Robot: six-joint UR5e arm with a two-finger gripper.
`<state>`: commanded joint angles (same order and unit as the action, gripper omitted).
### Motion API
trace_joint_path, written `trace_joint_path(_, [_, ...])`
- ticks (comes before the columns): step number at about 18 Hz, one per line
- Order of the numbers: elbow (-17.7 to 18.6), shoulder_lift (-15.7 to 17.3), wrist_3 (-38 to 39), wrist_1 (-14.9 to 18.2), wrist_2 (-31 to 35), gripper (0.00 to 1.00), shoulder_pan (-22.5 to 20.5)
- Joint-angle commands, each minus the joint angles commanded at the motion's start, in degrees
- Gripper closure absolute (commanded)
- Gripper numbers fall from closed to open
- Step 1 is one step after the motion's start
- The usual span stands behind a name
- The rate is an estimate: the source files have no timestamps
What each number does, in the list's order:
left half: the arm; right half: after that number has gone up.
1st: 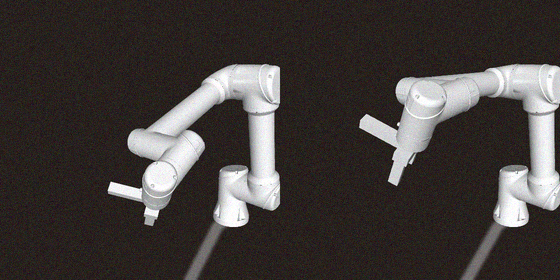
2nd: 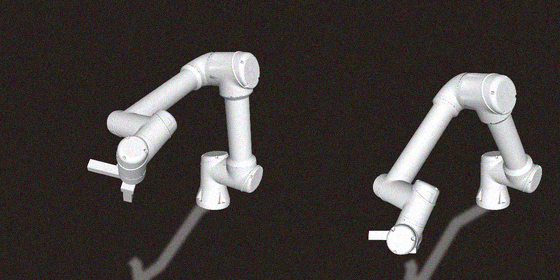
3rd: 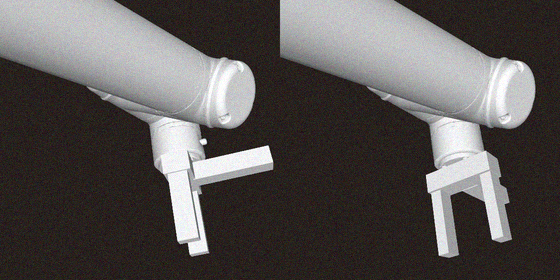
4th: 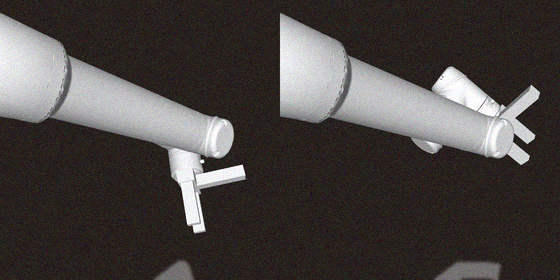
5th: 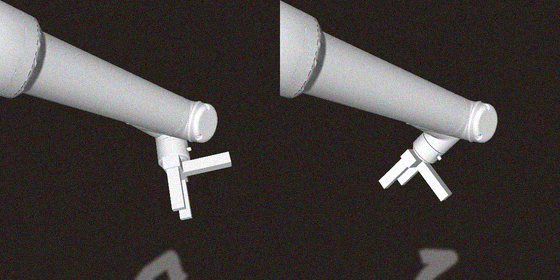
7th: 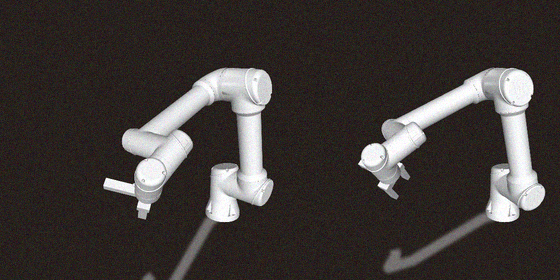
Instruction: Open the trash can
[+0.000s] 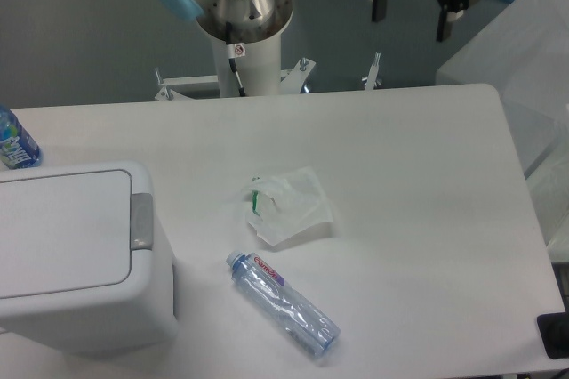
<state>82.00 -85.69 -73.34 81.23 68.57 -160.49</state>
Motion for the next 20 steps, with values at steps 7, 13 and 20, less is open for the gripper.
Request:
trace_joint_path(7, [0.61,-2.9,31.45,-10.64,-1.95,0.0,9.13])
trace_joint_path(13, [2.11,-6.06,49.15,-18.55,-1.77,0.0,17.57])
trace_joint_path(20, [2.29,-11.68,55.93,-21.72,-1.42,0.0,25.04])
